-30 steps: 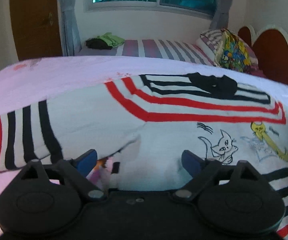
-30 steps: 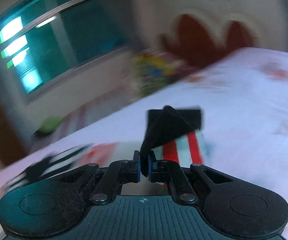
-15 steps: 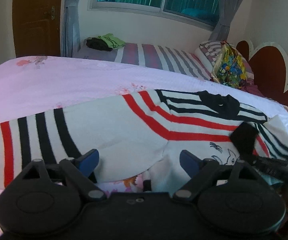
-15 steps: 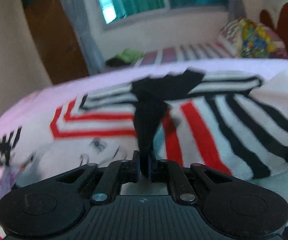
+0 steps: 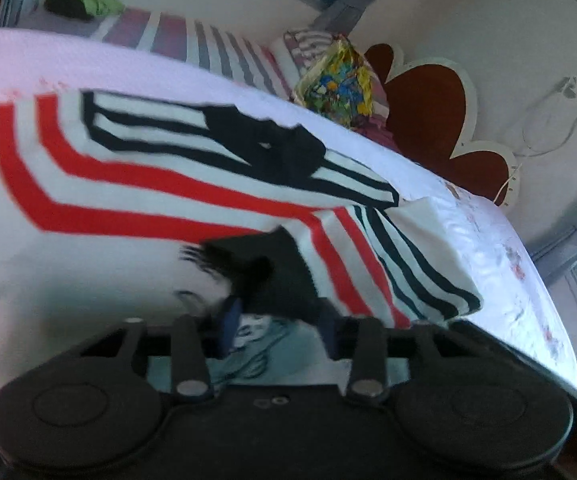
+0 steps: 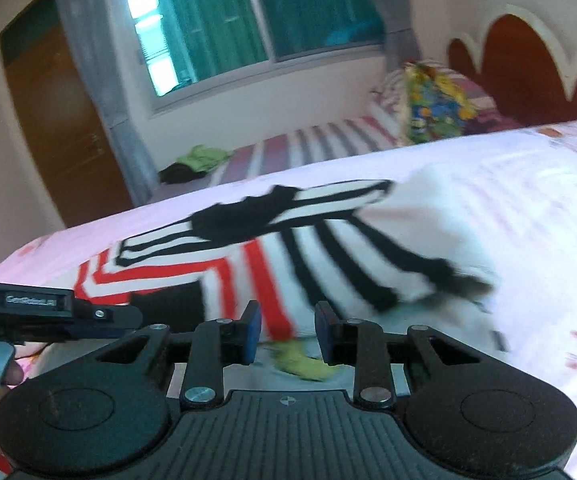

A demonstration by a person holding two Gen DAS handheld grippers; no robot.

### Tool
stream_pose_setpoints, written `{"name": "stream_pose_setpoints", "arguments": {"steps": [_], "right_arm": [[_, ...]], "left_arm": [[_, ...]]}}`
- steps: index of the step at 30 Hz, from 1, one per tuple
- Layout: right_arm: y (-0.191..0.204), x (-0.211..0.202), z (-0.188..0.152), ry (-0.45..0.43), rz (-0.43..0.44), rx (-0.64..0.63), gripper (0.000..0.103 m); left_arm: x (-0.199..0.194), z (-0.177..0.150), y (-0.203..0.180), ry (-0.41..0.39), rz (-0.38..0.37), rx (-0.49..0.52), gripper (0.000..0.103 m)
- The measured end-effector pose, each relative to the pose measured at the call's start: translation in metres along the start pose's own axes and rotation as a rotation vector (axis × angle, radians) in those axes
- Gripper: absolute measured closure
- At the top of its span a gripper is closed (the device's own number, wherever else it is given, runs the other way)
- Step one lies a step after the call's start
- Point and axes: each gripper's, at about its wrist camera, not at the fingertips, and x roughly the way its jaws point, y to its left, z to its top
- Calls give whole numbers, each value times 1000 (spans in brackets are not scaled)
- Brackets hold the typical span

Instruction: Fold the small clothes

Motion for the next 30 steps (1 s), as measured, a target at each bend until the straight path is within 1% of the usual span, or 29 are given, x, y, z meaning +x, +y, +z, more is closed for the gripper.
{"name": "stream_pose_setpoints", "arguments": {"steps": [1,3,4,7,9,12,14,17,19,21,24,29,30], "right_arm": [[-4,-4,2,-2,-8,14,73],[-19,-12,2,-3,-22,57,73],[-25,-16,4,-2,-28,74,73],[-45,-21,7,2,-32,143,73],[-60,-19,10,-2,-17,228,73],[-84,-16,12,3,16,359,73],[-96,-13,13,8,32,425,73],[-110,-13,15,16,61,477,73],[-116,-13,15,18,83,506,73],[-122,-11,15,15,87,530,73],[-132,-6,16,14,97,572,73],[-154,0,12,21,133,668,74],[-155,-1,14,23,121,653,88]], "left_arm": [[7,0,-2,-2,5,-11,71],[18,2,-2,-6,11,-26,83],[18,3,-2,-19,15,-22,93],[4,5,-1,-70,26,7,93],[-8,6,-2,-80,55,46,93],[-14,8,6,-79,77,39,93],[-22,10,11,-106,113,43,93],[-28,14,21,-114,129,19,93],[-26,13,21,-96,133,36,93],[-27,11,19,-102,152,62,93],[-25,9,21,-113,167,45,93],[-18,5,17,-101,196,68,93],[-19,4,15,-111,209,79,93]]}}
